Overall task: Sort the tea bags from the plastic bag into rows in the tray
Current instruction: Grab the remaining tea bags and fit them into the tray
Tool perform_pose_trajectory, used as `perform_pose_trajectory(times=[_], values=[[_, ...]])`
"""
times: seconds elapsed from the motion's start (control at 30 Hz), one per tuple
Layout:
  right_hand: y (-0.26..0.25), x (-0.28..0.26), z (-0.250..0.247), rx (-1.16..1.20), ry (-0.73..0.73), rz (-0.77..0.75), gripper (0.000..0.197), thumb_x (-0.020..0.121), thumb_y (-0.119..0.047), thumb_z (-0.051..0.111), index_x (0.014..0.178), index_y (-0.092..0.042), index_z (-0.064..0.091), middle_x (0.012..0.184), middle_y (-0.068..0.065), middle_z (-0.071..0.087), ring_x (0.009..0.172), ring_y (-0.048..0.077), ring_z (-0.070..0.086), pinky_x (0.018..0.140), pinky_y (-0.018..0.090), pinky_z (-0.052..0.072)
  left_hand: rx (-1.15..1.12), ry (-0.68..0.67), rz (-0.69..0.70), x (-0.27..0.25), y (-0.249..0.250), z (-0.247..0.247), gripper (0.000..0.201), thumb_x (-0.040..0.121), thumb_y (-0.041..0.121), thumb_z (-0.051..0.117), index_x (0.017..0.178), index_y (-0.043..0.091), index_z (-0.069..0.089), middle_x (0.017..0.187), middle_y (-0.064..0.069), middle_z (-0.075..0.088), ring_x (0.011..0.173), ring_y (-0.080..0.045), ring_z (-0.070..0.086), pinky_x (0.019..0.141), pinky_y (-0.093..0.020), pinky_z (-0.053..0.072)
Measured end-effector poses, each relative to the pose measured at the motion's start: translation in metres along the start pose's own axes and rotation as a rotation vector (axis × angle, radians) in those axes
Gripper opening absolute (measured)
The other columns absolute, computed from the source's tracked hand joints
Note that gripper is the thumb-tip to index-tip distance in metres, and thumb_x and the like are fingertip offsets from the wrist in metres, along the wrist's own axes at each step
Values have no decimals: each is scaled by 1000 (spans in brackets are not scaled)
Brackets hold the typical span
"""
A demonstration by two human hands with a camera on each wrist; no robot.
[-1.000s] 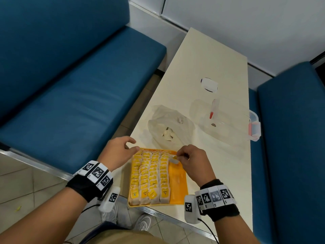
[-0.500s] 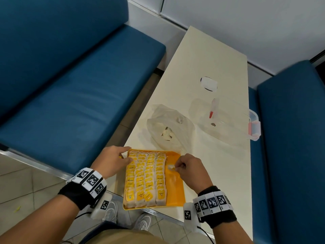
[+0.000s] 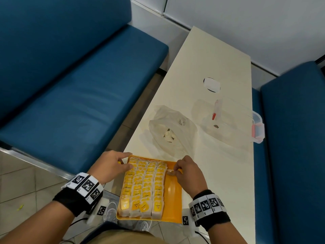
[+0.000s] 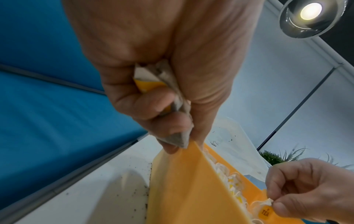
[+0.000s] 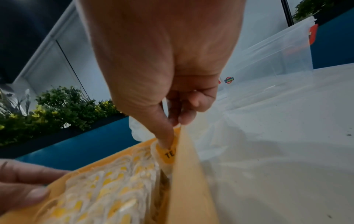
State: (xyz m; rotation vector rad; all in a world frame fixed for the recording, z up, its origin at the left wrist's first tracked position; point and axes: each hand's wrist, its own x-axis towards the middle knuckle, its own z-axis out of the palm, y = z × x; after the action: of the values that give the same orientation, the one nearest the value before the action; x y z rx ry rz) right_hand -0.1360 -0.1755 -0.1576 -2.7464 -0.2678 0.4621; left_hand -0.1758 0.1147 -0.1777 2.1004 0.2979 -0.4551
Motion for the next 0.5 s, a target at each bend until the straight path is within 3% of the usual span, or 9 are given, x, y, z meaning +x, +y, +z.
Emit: perform_pose_trajectory(times=[0.17,0.37,0.5], values=[[8,7,6,-43,84,-55,7,91,-21,65,93,-17,70,103,-6,43,88,11,53,67,19,42,22,-21,9,4,-2,2,41,86,36,79,126,37,71,88,17,68,87,1,63,68,-12,44],[15,10,11,-90,132,-149,7,89,-19,66,86,-15,70,103,-3,52,92,16,54,64,29,51,28,-25,11,2,3,1,37,88,32,78,124,35,71,79,24,64,79,5,61,57,-3,40],[21,14,15,-109,157,-202,9,85,-20,71,80,-14,67,96,-3,54,89,18,54,60,28,50,26,-35,1,0,5,0,38,87,34,78,125,36,70,83,22,65,84,3,62,58,-3,39]])
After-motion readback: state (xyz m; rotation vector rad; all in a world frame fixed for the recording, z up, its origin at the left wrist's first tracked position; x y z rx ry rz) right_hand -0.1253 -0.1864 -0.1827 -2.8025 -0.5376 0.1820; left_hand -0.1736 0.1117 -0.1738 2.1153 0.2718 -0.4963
